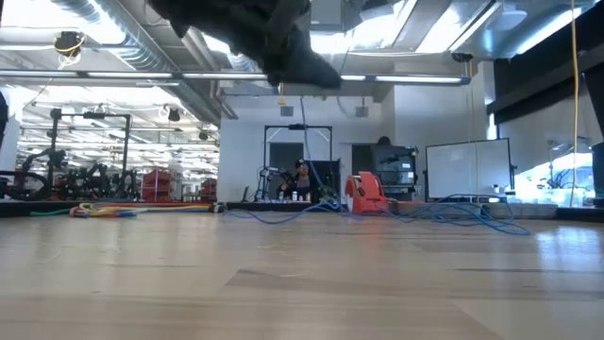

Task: Coil cords
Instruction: Coil the blue wire on the black spool

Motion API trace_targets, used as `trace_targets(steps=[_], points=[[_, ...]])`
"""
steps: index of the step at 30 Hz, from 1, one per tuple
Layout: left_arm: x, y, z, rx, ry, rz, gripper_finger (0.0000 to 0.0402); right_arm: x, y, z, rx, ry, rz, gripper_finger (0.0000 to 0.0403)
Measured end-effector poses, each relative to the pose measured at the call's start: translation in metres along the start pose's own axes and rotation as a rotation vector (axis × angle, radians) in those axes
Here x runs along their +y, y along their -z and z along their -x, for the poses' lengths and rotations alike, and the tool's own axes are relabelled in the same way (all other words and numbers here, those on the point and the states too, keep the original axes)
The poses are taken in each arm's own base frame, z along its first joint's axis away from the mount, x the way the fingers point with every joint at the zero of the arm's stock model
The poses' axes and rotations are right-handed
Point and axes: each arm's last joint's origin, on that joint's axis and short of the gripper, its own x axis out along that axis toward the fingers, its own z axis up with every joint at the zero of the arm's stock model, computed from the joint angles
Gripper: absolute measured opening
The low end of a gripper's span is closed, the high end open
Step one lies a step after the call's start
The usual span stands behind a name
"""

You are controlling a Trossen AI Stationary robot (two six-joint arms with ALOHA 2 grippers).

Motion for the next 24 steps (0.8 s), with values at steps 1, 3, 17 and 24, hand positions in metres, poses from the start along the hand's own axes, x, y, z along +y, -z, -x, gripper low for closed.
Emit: trace_targets(steps=[1, 3, 17, 24], points=[[0.000, 0.003, 0.000, 0.023, 0.001, 0.003, 0.0001, 0.002, 0.004, 0.000, 0.034, -0.014, 0.025, 0.0001], [-0.001, 0.008, 0.000, 0.074, 0.004, 0.012, 0.0001, 0.003, 0.012, 0.000, 0.116, -0.006, 0.048, 0.0001], [-0.004, 0.035, -0.001, 0.333, 0.018, -0.051, 0.0005, 0.002, 0.020, 0.004, 0.203, 0.024, 0.068, 0.0001], [-0.001, 0.042, 0.002, 0.411, 0.016, -0.034, 0.0084, 0.001, 0.019, 0.004, 0.200, 0.044, 0.066, 0.0001]])
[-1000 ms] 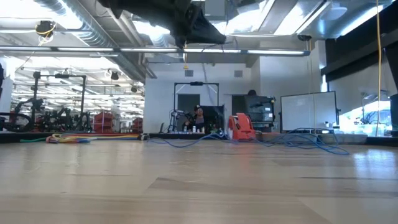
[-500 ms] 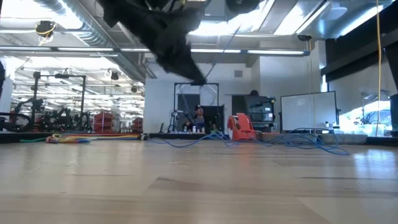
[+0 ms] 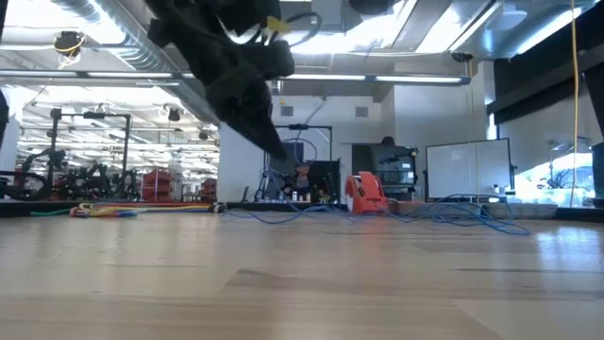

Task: Coil cords
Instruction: Coil the blue wire on the black spool

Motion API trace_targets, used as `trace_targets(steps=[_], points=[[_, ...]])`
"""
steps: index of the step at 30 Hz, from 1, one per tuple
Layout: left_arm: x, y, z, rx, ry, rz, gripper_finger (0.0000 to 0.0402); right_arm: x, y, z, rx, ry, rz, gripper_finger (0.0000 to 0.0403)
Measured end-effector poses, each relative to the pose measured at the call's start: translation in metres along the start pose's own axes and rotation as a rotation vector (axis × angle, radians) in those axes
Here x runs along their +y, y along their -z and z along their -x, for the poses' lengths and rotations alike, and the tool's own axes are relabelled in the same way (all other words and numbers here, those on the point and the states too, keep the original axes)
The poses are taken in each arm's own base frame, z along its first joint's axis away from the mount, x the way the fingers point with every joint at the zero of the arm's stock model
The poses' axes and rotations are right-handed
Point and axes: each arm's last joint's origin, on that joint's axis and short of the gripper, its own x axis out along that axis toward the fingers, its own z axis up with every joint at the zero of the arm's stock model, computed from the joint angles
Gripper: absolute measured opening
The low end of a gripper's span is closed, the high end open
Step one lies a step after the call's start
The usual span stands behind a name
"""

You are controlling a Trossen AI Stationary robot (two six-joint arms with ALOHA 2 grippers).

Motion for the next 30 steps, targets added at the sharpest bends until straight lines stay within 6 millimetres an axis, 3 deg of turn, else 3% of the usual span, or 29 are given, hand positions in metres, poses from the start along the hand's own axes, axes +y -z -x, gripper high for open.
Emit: trace_targets(steps=[4, 9, 12, 16, 22, 30], points=[[0.001, 0.002, 0.011, 0.082, 0.000, -0.009, 0.0127, 0.001, 0.002, 0.000, 0.015, -0.006, 0.011, 0.0001], [0.007, -0.004, 0.047, 0.058, -0.003, 0.021, 0.0142, 0.002, 0.010, 0.000, 0.086, 0.006, 0.024, 0.0001], [0.010, -0.007, 0.064, -0.060, -0.005, 0.023, 0.0142, 0.007, 0.017, -0.003, 0.099, 0.008, 0.012, 0.0001], [0.016, -0.012, 0.077, -0.345, -0.025, 0.027, 0.0142, 0.017, 0.037, -0.011, 0.099, 0.016, 0.007, 0.0001], [0.022, -0.011, 0.063, -0.648, -0.005, 0.075, 0.0142, 0.024, 0.069, -0.028, -0.036, 0.024, -0.097, 0.0001], [0.026, -0.006, 0.034, -0.632, -0.005, 0.136, 0.0142, 0.024, 0.084, -0.031, -0.221, -0.005, -0.191, 0.0001]])
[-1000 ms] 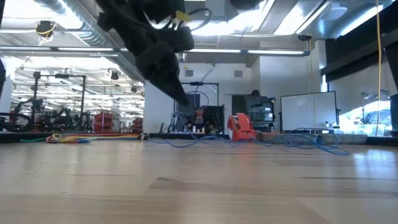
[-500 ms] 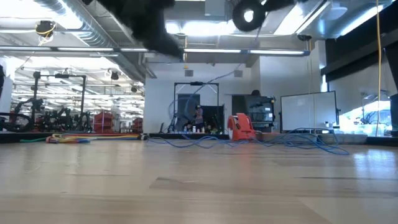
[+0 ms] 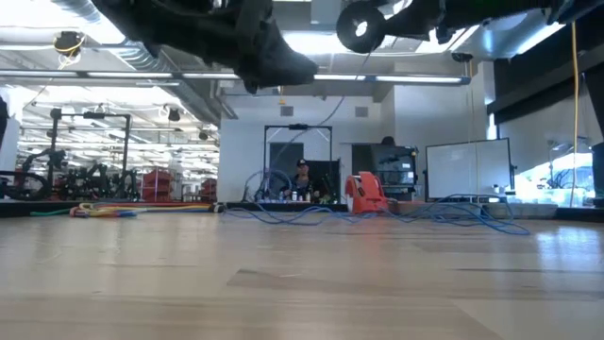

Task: Coil cords
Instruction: Coil the blue wire on the black spool

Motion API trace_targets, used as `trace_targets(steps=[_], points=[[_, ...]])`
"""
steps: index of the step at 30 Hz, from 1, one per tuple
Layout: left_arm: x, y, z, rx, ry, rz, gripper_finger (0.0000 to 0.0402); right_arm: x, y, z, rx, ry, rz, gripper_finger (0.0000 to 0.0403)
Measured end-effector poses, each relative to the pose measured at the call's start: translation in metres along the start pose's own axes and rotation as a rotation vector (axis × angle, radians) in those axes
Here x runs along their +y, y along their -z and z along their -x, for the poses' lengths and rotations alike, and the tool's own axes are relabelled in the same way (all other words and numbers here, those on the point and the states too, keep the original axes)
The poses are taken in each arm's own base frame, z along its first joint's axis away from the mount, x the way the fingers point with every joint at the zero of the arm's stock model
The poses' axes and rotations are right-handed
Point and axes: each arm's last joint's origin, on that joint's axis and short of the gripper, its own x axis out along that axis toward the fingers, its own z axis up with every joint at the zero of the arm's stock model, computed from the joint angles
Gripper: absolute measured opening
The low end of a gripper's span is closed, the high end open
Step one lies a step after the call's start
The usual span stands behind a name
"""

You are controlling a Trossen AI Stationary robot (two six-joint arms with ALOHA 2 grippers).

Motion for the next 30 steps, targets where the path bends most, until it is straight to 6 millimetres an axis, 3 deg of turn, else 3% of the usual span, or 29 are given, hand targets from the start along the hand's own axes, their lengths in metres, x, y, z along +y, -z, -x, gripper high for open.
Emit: trace_targets(steps=[7, 16, 20, 30], points=[[-0.001, 0.006, -0.020, -0.062, -0.004, 0.025, 0.0142, 0.005, 0.006, -0.005, 0.020, -0.021, 0.015, 0.0001], [-0.005, 0.014, -0.054, 0.005, -0.080, -0.004, 0.0142, 0.010, 0.010, -0.010, 0.018, -0.021, 0.019, 0.0001], [-0.009, 0.013, -0.054, 0.011, -0.161, -0.044, 0.0142, 0.010, 0.010, -0.010, 0.015, -0.021, 0.020, 0.0001], [-0.015, 0.008, -0.053, -0.003, -0.151, -0.103, 0.0142, 0.009, 0.010, -0.010, 0.017, -0.014, 0.037, 0.0001]])
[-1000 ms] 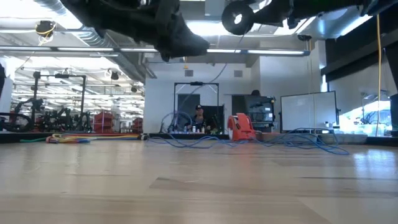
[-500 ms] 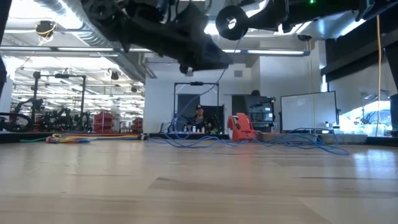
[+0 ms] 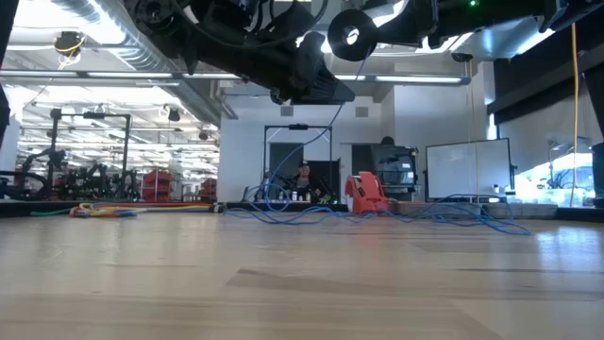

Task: Coil cords
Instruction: Coil the blue wire on the black spool

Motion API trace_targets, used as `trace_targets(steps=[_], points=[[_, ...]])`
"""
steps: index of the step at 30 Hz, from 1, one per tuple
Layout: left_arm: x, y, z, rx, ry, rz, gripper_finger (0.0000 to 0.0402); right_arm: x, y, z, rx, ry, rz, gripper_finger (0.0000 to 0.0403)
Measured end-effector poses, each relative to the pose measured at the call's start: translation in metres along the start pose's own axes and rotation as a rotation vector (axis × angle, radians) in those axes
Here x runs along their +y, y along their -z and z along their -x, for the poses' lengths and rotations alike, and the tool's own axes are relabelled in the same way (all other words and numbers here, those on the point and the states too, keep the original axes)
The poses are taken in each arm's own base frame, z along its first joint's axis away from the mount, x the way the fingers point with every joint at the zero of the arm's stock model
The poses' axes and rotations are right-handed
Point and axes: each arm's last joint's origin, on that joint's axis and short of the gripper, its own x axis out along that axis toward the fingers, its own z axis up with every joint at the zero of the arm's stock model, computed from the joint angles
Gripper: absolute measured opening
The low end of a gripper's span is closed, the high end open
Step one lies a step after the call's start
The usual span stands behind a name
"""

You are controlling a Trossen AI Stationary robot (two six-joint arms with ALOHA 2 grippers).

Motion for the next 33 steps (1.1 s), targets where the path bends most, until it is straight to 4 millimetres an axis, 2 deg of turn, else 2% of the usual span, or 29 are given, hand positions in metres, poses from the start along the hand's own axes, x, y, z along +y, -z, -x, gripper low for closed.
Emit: trace_targets(steps=[15, 18, 21, 22, 25, 28, 33], points=[[0.010, 0.012, -0.009, 0.042, -0.005, -0.035, 0.0137, 0.000, -0.001, 0.000, -0.005, 0.002, -0.003, 0.0001], [0.009, 0.013, -0.009, 0.051, 0.014, -0.047, 0.0099, 0.000, -0.001, 0.000, -0.005, 0.001, -0.003, 0.0001], [0.009, 0.016, -0.010, 0.068, 0.015, -0.078, 0.0028, 0.000, -0.001, 0.000, -0.007, 0.002, -0.004, 0.0001], [0.009, 0.015, -0.010, 0.066, 0.015, -0.079, 0.0015, 0.000, -0.001, 0.000, -0.007, 0.001, -0.004, 0.0001], [0.010, 0.016, -0.009, 0.084, -0.020, -0.080, 0.0011, 0.001, 0.000, 0.000, -0.007, -0.031, 0.001, 0.0001], [0.017, 0.017, -0.001, 0.175, -0.056, -0.109, 0.0003, 0.004, 0.000, 0.001, -0.002, -0.047, 0.008, 0.0001], [0.034, -0.014, 0.035, 0.209, -0.089, -0.064, 0.0002, 0.006, 0.004, 0.004, 0.042, -0.075, 0.066, 0.0001]])
